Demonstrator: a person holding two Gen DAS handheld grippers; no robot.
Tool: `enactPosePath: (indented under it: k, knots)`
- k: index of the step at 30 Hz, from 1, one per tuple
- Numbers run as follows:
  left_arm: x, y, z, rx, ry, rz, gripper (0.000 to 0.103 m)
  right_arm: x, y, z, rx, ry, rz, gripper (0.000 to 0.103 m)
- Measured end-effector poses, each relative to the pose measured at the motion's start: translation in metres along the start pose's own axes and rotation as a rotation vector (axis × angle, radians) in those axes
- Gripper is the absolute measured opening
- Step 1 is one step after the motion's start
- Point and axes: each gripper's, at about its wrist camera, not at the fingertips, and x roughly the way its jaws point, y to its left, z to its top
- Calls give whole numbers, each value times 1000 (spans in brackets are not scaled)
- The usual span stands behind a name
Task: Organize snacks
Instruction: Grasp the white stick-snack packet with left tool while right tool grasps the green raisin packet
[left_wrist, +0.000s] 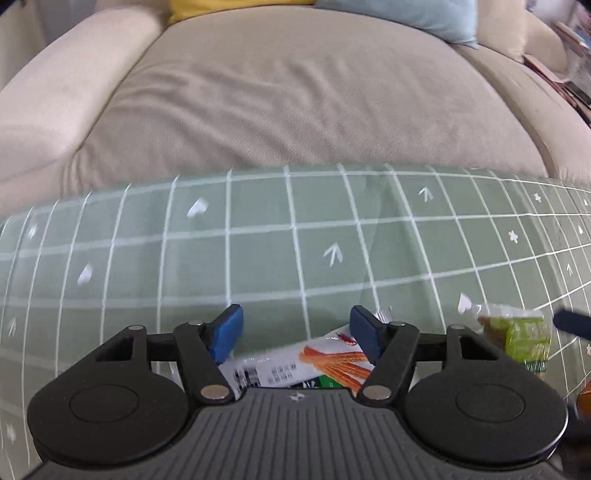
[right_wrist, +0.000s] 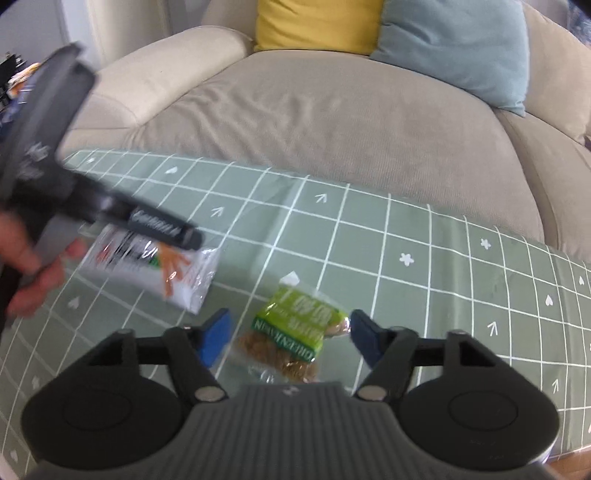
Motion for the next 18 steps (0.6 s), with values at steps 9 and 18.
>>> enactPosePath:
  k: [9, 18]
  knots:
    - [-36, -3, -61, -219, 62, -18, 52, -10, 8, -15, 15, 37, 7, 49]
    - [-77, -4, -151, -393, 98, -127, 38, -68, 26, -82, 16, 68, 54, 22]
